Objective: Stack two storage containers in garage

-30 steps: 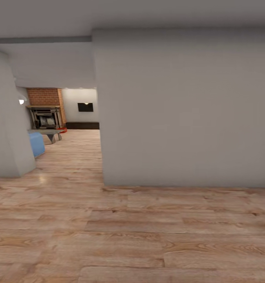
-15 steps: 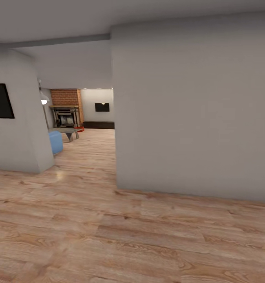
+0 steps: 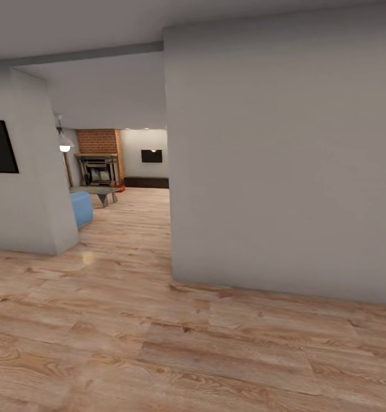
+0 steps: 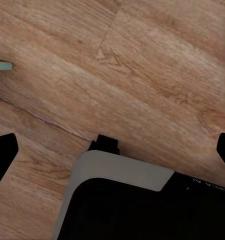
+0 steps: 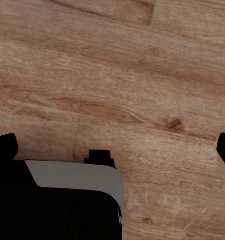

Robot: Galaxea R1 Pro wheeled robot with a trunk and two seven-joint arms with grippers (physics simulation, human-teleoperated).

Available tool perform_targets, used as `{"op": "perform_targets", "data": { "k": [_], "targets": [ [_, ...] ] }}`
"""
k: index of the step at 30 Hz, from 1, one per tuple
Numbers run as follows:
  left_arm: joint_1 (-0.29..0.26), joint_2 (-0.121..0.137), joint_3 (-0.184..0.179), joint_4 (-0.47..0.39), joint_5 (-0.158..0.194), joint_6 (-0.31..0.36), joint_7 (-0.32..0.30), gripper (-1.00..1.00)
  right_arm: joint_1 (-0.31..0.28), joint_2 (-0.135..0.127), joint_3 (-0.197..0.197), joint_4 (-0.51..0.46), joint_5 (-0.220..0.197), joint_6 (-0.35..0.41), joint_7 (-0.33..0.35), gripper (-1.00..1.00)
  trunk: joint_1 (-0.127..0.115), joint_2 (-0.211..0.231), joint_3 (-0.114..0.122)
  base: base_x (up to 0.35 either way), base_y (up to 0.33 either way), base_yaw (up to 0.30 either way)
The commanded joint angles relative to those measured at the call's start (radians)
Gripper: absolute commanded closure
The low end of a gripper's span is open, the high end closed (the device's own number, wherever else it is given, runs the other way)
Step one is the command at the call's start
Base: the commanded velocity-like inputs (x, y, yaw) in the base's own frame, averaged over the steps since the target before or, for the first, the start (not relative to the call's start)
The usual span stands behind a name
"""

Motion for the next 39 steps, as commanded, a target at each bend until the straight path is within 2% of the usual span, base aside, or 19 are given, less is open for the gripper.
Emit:
{"op": "perform_targets", "data": {
  "k": [1, 15, 39],
  "targets": [
    [-0.001, 0.0, 0.005, 0.001, 0.001, -0.003, 0.001, -1.0, -0.001, 0.0, 0.008, 0.003, -0.002, -0.005, -0.005, -1.0, 0.001, -0.001, -0.001, 0.33, 0.0, 0.0],
    [-0.001, 0.0, 0.005, 0.001, 0.002, -0.002, 0.001, -1.0, -0.001, 0.003, 0.006, 0.003, -0.008, -0.005, -0.015, -1.0, 0.001, -0.001, -0.001, 0.33, 0.0, 0.01],
    [-0.001, 0.0, 0.004, 0.001, 0.001, -0.004, 0.001, -1.0, -0.001, 0.003, 0.011, 0.003, -0.009, 0.002, -0.014, -1.0, 0.001, -0.001, -0.001, 0.33, 0.0, 0.254]
  ]
}}
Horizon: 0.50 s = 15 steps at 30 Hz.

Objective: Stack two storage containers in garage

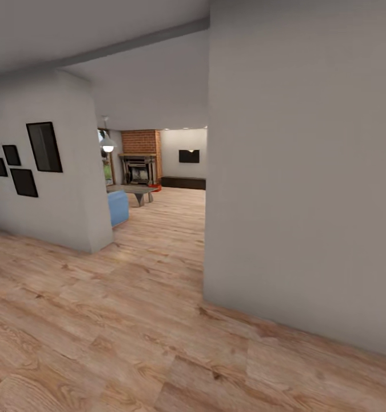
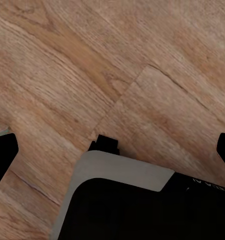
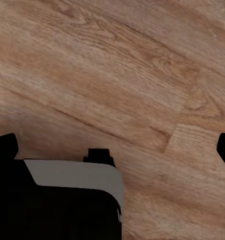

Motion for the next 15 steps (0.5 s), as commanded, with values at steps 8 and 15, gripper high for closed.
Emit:
{"op": "perform_targets", "data": {
  "k": [8, 15],
  "targets": [
    [-0.001, 0.0, 0.005, 0.001, 0.002, -0.002, 0.001, -1.0, -0.001, 0.001, 0.007, 0.003, -0.003, -0.005, -0.004, -1.0, 0.001, -0.001, -0.001, 0.33, 0.0, 0.27],
    [-0.001, 0.0, 0.006, 0.001, 0.002, -0.002, 0.001, -1.0, -0.001, 0.001, 0.006, 0.003, -0.004, -0.005, -0.004, -1.0, 0.001, -0.001, -0.001, 0.33, 0.0, 0.27]
  ]
}}
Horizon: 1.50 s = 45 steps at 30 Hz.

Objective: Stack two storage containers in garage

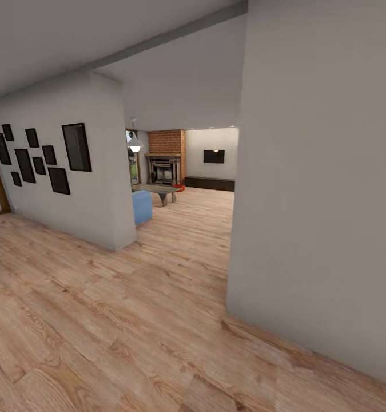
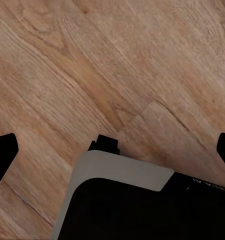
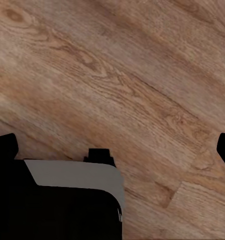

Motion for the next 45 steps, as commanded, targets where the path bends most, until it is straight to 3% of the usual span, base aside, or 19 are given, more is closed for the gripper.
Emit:
{"op": "perform_targets", "data": {
  "k": [1, 18, 40, 45],
  "targets": [
    [-0.001, 0.0, 0.005, 0.001, 0.001, -0.003, 0.001, -1.0, -0.001, 0.0, 0.008, 0.003, -0.003, -0.005, -0.004, -1.0, 0.001, -0.001, -0.001, 0.33, 0.0, 0.27],
    [-0.001, 0.0, 0.006, 0.001, 0.001, -0.003, 0.001, -1.0, -0.001, 0.0, 0.008, 0.003, -0.005, -0.005, -0.003, -1.0, 0.001, -0.001, -0.001, 0.33, 0.0, 0.263],
    [-0.001, 0.0, 0.006, 0.001, 0.002, -0.003, 0.001, -1.0, -0.001, 0.001, 0.006, 0.003, 0.004, -0.01, -0.003, -1.0, 0.001, -0.001, -0.001, 0.33, 0.0, 0.013],
    [-0.001, 0.0, 0.007, 0.001, 0.002, -0.002, 0.001, -1.0, -0.001, 0.0, 0.007, 0.003, 0.003, -0.008, -0.003, -1.0, 0.001, -0.001, -0.001, 0.33, 0.0, 0.241]
  ]
}}
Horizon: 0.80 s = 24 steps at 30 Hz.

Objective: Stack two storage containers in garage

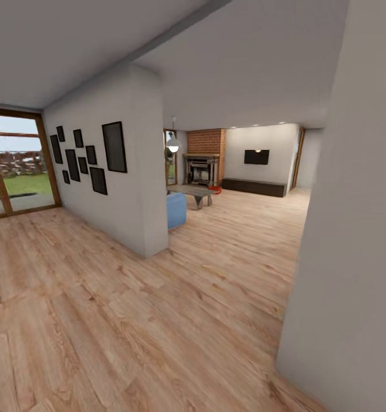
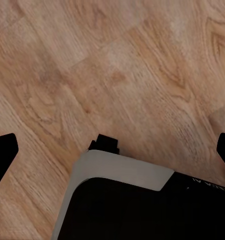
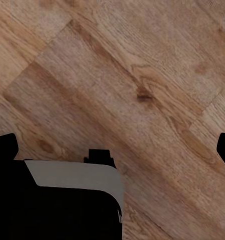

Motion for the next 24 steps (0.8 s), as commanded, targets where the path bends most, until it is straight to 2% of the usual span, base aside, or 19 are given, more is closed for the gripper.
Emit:
{"op": "perform_targets", "data": {
  "k": [1, 11, 24],
  "targets": [
    [-0.001, 0.0, 0.005, 0.001, 0.001, -0.003, 0.001, -1.0, -0.001, 0.0, 0.008, 0.003, -0.002, -0.005, -0.003, -1.0, 0.001, -0.001, -0.001, 0.33, 0.0, 0.264],
    [-0.001, 0.0, 0.005, 0.001, 0.001, -0.003, 0.001, -1.0, -0.001, 0.0, 0.008, 0.003, -0.003, -0.004, 0.005, -1.0, 0.001, -0.001, -0.001, 0.33, 0.0, 0.255],
    [-0.001, 0.0, 0.005, 0.001, 0.001, -0.005, 0.001, -1.0, -0.001, -0.003, 0.008, 0.003, -0.003, -0.004, 0.008, -1.0, 0.001, -0.001, -0.001, 0.33, 0.0, 0.017]
  ]
}}
